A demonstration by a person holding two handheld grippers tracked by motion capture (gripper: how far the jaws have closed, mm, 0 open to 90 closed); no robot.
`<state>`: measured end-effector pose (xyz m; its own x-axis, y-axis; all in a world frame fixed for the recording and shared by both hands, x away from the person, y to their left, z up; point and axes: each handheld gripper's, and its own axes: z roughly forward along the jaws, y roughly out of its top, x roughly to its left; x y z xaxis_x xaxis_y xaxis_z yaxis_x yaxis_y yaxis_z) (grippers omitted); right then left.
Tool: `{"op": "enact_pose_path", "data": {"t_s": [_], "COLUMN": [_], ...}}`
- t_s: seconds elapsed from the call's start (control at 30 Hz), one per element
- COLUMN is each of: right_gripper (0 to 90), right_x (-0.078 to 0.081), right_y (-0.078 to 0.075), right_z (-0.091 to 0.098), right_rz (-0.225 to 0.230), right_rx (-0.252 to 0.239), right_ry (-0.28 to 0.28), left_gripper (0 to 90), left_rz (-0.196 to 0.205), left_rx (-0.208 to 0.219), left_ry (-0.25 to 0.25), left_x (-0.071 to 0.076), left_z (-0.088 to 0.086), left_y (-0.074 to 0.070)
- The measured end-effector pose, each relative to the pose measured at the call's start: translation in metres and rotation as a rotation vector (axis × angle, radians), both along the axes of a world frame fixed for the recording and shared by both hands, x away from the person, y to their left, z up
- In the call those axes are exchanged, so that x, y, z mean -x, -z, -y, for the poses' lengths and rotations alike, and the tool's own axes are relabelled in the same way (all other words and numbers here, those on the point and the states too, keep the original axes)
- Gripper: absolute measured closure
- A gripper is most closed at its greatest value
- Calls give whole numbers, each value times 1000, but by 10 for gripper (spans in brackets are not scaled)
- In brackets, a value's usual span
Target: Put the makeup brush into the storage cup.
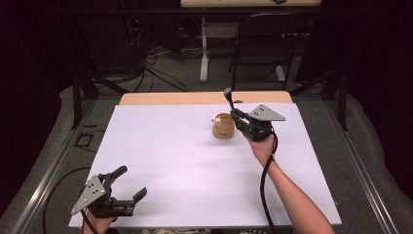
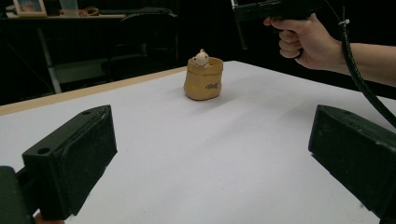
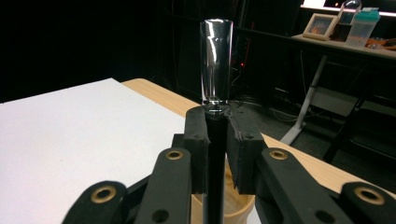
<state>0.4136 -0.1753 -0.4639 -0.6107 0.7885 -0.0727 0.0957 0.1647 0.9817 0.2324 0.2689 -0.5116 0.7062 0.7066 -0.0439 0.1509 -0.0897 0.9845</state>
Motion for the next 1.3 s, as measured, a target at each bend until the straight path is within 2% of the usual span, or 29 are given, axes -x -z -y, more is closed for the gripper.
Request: {"op": "enact_pose_path", "data": {"t_s": [0.77, 1.3], "right_gripper": [795, 795], "right_x": [-19, -34], "right_y": [-5, -2], "right_z": [-6, -12], "right_rz": [48, 52], "right_rx": [-47, -67], "right_ry": [30, 30], "left_gripper": [8, 8], "left_rz": [-1, -3], "left_rx": [2, 3], "left_ry": [0, -3], "left_x": [0, 0], "left_z": [0, 0], "left_y": [0, 0]}}
